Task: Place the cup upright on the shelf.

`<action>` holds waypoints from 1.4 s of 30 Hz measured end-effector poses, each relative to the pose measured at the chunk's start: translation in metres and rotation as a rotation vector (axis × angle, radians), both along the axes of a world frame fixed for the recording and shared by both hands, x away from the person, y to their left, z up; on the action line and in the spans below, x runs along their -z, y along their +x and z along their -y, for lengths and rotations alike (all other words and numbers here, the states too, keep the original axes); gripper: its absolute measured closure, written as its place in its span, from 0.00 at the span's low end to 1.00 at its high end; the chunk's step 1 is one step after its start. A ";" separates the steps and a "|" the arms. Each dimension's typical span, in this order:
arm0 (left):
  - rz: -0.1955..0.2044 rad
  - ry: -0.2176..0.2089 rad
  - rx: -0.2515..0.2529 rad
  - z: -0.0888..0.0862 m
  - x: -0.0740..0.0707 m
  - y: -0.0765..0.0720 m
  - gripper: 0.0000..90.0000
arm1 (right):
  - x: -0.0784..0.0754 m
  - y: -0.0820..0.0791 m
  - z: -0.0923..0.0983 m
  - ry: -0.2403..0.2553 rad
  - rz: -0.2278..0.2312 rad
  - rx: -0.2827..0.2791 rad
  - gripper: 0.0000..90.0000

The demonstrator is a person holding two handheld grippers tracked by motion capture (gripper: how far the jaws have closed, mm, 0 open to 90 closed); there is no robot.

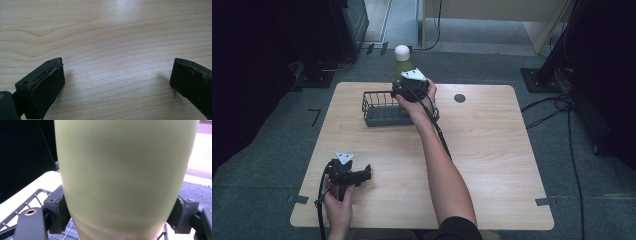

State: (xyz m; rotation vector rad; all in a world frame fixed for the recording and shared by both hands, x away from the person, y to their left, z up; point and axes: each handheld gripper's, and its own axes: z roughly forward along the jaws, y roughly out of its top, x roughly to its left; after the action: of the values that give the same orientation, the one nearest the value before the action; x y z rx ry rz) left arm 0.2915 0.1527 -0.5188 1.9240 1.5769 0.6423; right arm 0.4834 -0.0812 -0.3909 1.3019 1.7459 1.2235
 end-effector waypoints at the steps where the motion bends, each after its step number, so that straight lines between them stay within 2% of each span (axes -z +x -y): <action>1: 0.000 0.000 0.000 0.000 0.000 0.000 0.00 | 0.001 0.000 0.000 -0.001 -0.002 0.001 0.22; 5: 0.000 0.001 0.001 0.000 0.000 0.000 0.00 | 0.007 0.001 -0.001 -0.007 -0.011 -0.003 0.22; 16: 0.000 0.000 0.002 0.000 0.000 0.000 0.00 | 0.012 -0.002 0.002 0.025 0.020 -0.003 0.21; 20: 0.000 0.000 0.001 0.000 0.000 0.000 0.00 | 0.011 -0.002 0.004 0.042 0.003 -0.009 0.21; 24: 0.000 0.000 0.001 0.000 0.000 0.000 0.00 | 0.008 -0.003 0.007 0.058 -0.017 -0.022 0.14; 33: 0.000 0.000 0.001 0.000 0.000 0.000 0.00 | 0.002 -0.012 0.014 0.065 -0.027 -0.026 0.08; 42: 0.000 0.000 0.002 0.000 0.000 0.000 0.00 | -0.003 -0.031 0.023 0.064 -0.030 -0.065 0.04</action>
State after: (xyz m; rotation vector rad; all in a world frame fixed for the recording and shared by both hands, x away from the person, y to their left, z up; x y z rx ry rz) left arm 0.2915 0.1526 -0.5188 1.9254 1.5755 0.6414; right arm 0.4528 -0.1038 -0.3883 1.3146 1.7966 1.3121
